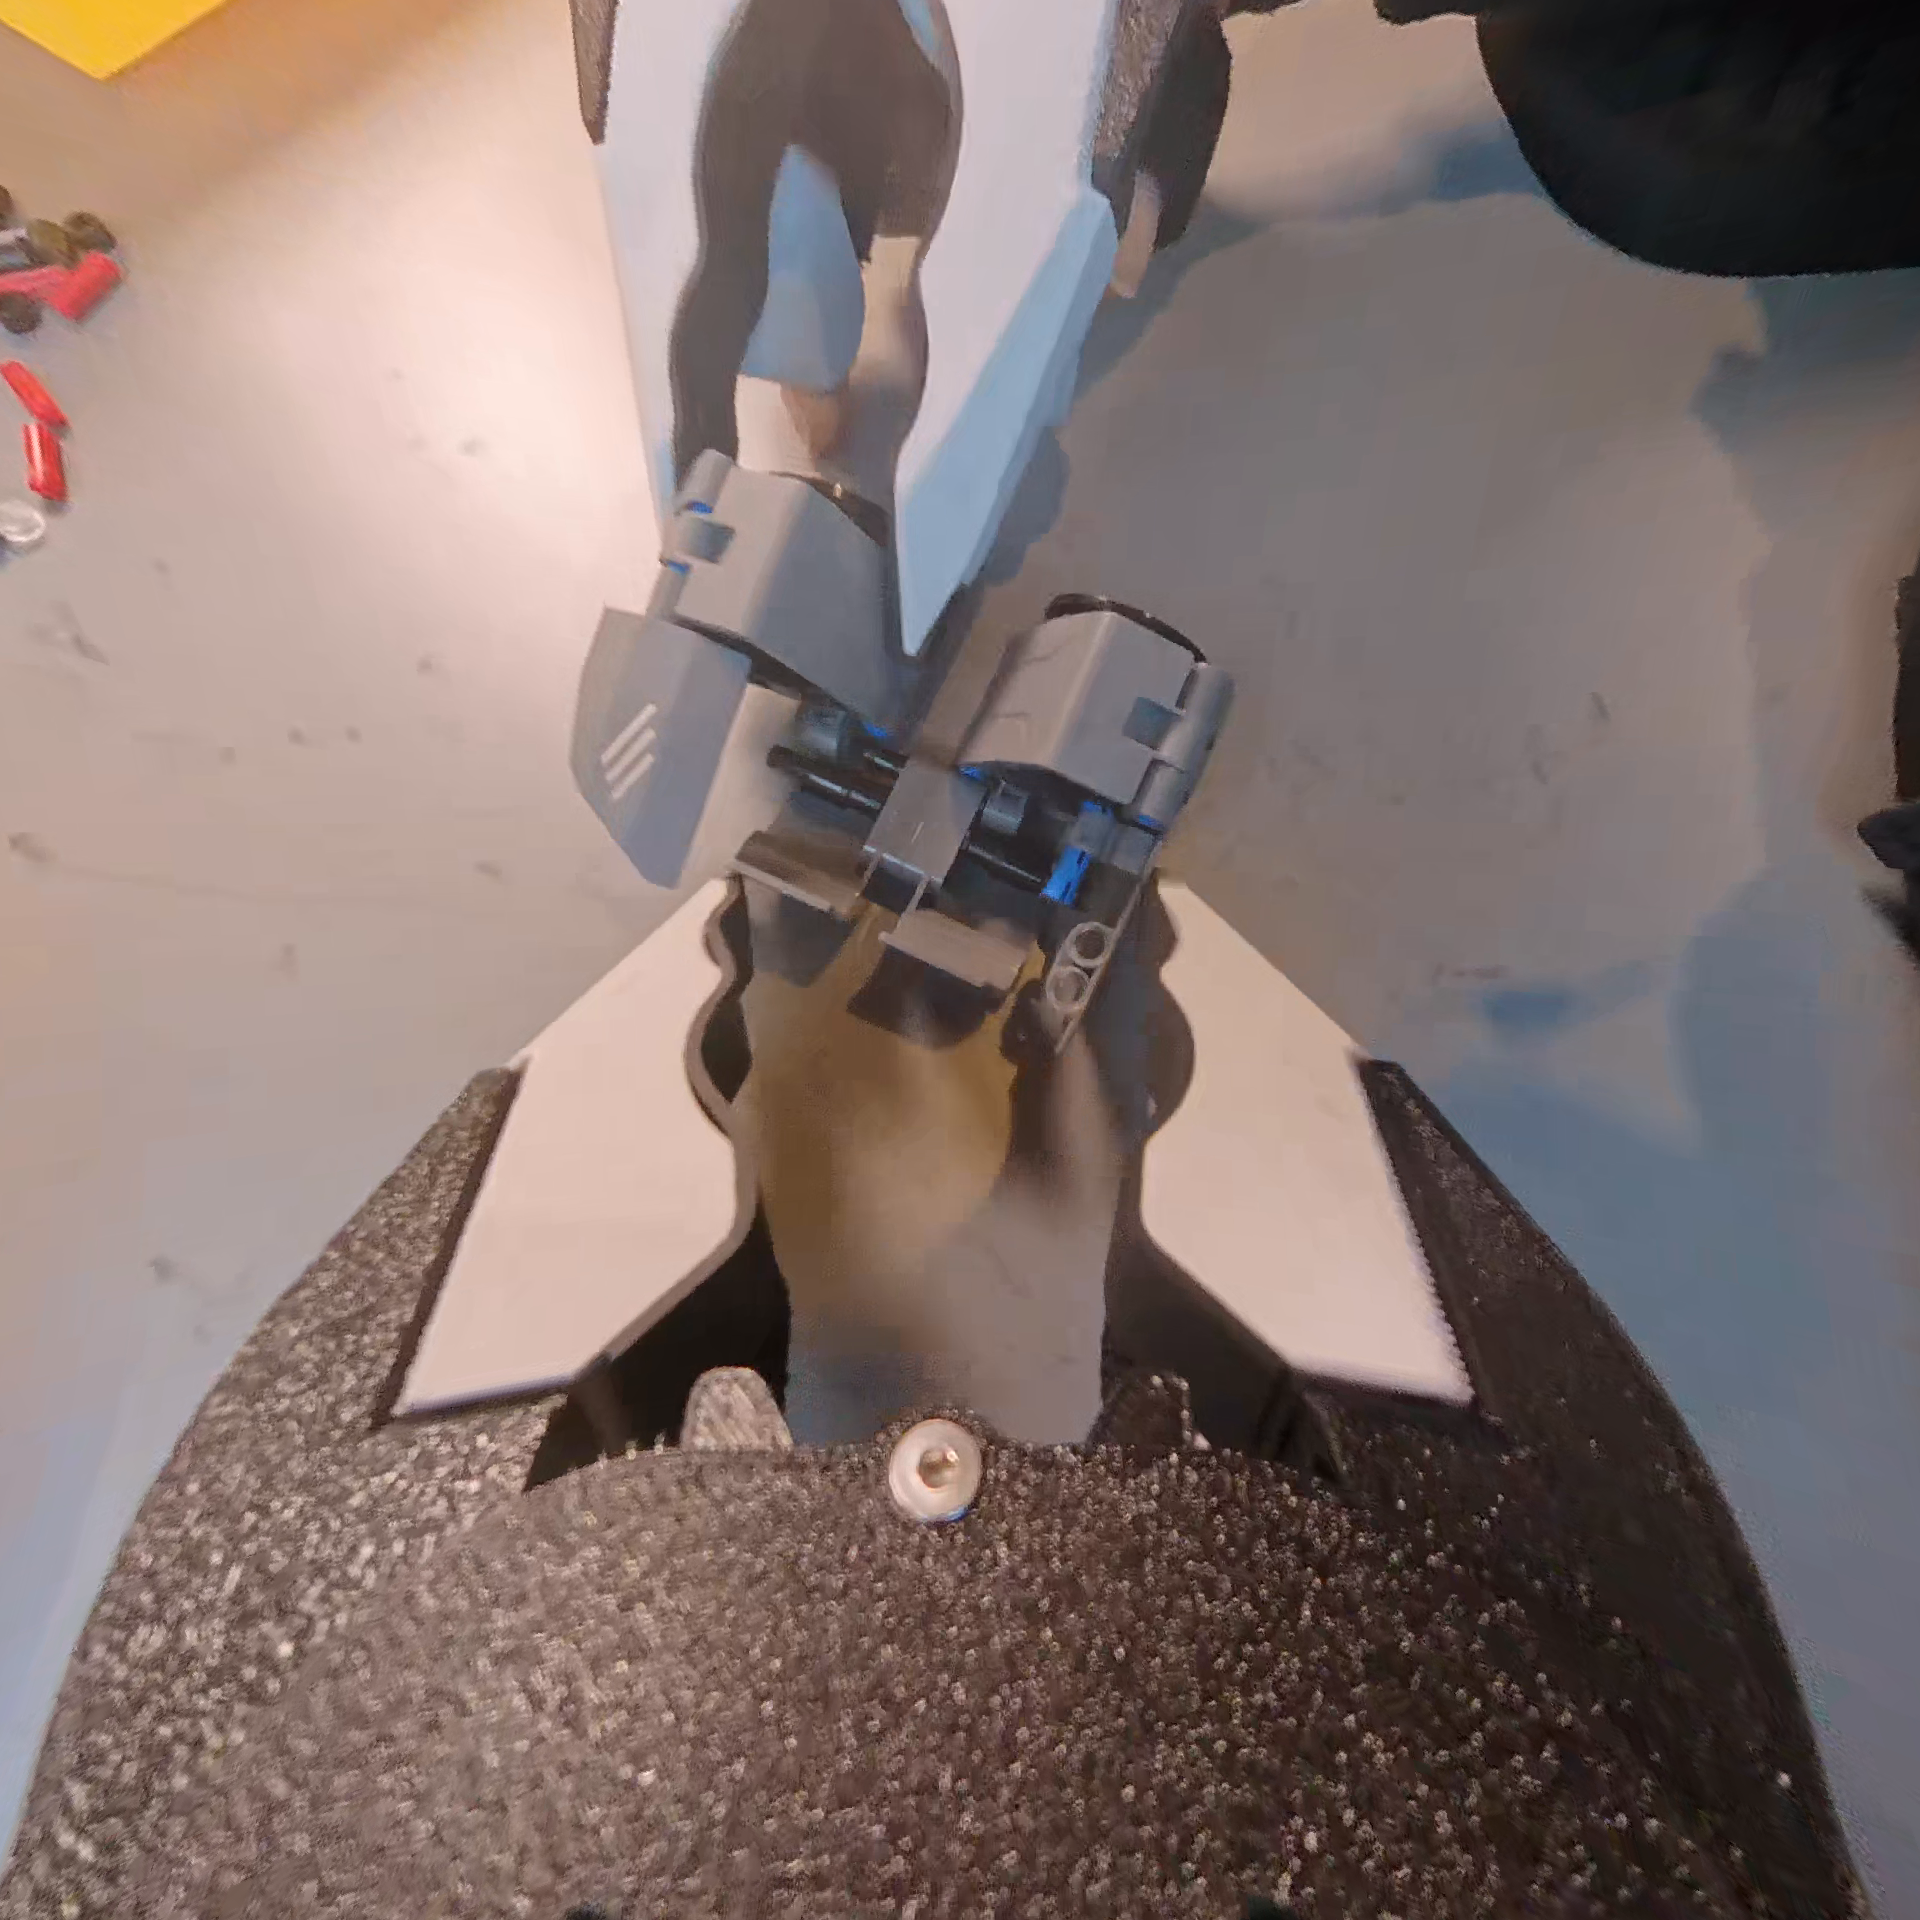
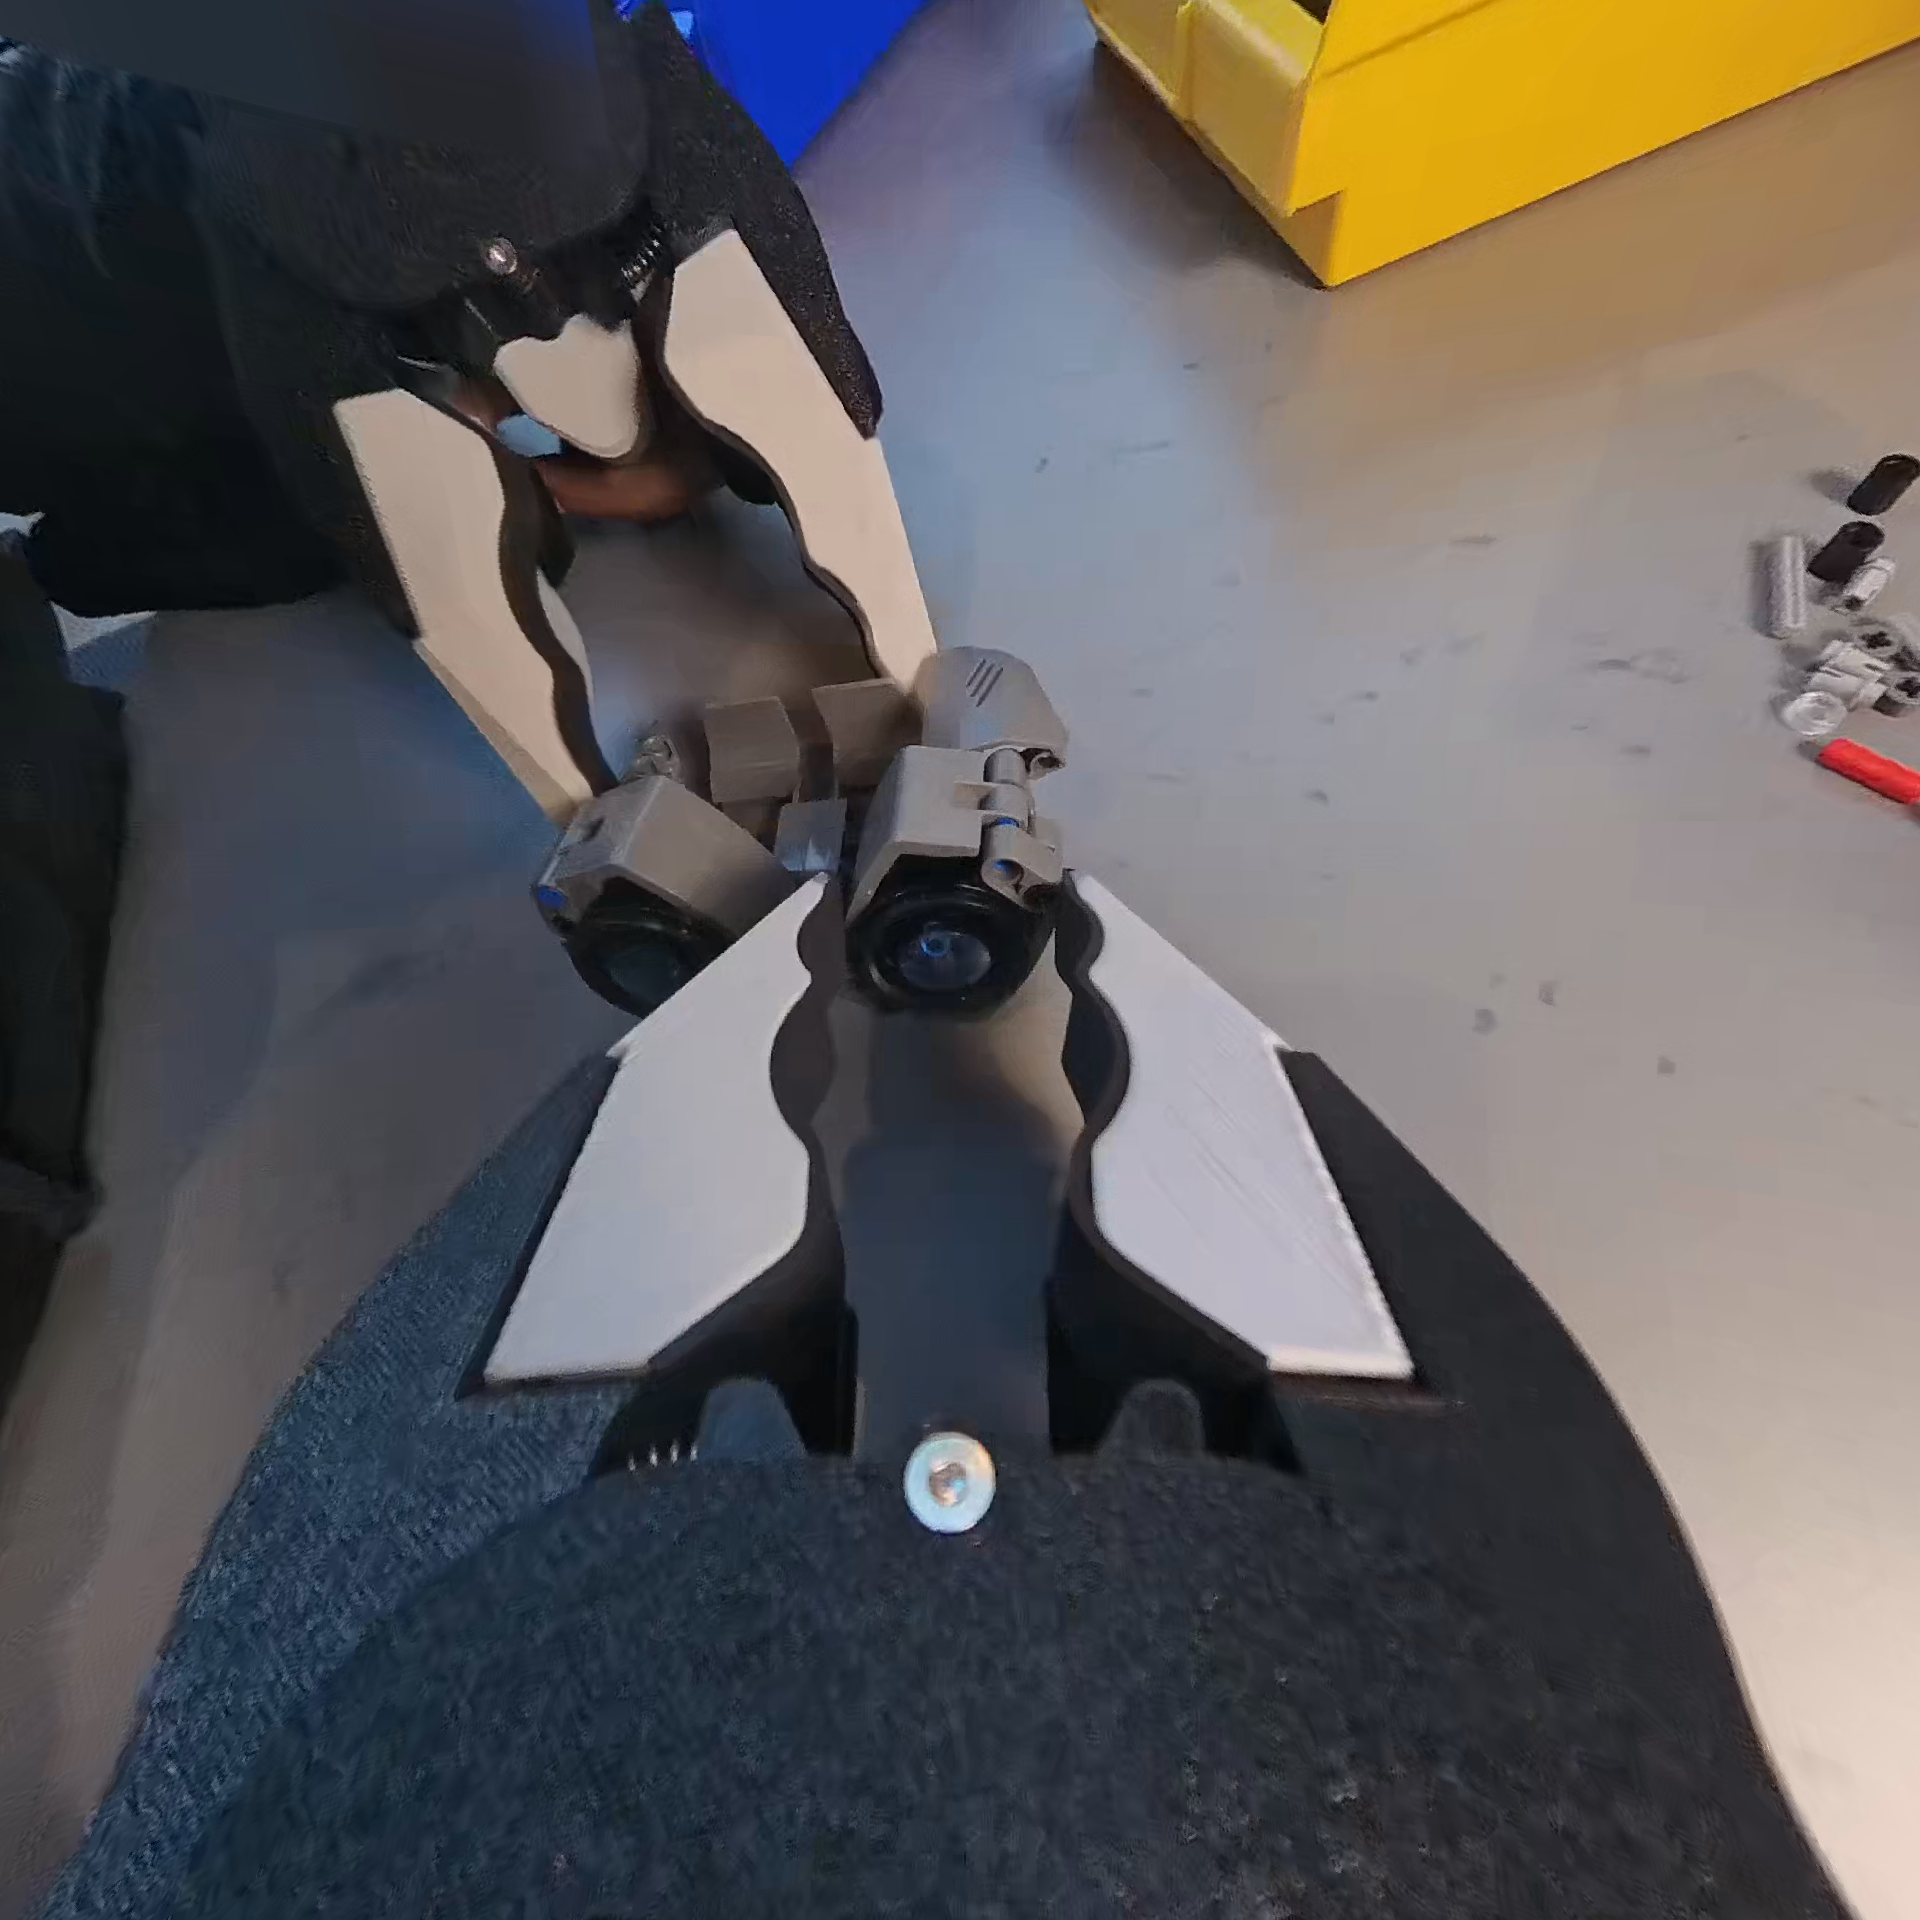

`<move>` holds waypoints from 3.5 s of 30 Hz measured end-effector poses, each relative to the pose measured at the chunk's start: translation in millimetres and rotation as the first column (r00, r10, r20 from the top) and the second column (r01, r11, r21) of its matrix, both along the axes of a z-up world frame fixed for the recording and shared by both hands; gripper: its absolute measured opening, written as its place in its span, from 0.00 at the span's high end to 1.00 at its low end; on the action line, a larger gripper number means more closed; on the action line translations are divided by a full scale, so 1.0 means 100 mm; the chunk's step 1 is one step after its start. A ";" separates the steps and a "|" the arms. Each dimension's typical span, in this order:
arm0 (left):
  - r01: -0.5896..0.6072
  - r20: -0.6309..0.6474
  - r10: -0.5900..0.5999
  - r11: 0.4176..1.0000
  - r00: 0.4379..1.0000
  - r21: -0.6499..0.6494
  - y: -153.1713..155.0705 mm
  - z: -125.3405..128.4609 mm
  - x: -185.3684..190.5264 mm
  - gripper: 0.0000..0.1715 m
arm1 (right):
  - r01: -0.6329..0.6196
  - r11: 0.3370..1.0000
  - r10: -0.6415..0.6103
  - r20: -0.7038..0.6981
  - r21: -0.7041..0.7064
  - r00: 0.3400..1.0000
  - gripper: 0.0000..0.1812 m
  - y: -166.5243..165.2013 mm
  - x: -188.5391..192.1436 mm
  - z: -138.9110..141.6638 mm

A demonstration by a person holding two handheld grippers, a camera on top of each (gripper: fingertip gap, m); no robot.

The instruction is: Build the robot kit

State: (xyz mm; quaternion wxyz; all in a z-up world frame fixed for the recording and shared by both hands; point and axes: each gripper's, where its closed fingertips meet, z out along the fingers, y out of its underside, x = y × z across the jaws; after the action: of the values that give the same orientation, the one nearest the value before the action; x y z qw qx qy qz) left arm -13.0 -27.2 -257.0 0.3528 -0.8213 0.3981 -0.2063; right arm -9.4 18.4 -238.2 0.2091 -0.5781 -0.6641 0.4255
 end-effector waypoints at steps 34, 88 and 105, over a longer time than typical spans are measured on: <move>-0.081 -0.002 0.082 0.995 0.997 0.062 -0.06 0.04 -0.01 0.72 | 0.090 0.993 -0.065 0.300 -0.071 0.952 0.80 -0.01 0.09 -0.04; 0.072 -0.263 0.045 0.905 0.964 0.420 -0.21 0.11 0.21 0.77 | 0.010 0.995 -0.049 0.394 0.101 0.918 0.81 -0.22 0.44 -0.09; -0.032 0.461 0.201 0.937 0.864 -0.349 -0.26 0.41 0.19 0.69 | 0.091 0.994 -0.101 0.190 0.060 0.977 0.81 -0.29 0.31 -0.07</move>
State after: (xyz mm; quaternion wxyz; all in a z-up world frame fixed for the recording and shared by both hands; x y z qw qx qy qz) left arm 5.5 -52.8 -216.3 0.3115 -0.8121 0.2044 -0.4490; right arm 22.0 -10.1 -245.2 0.1786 -0.6424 -0.6633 0.3398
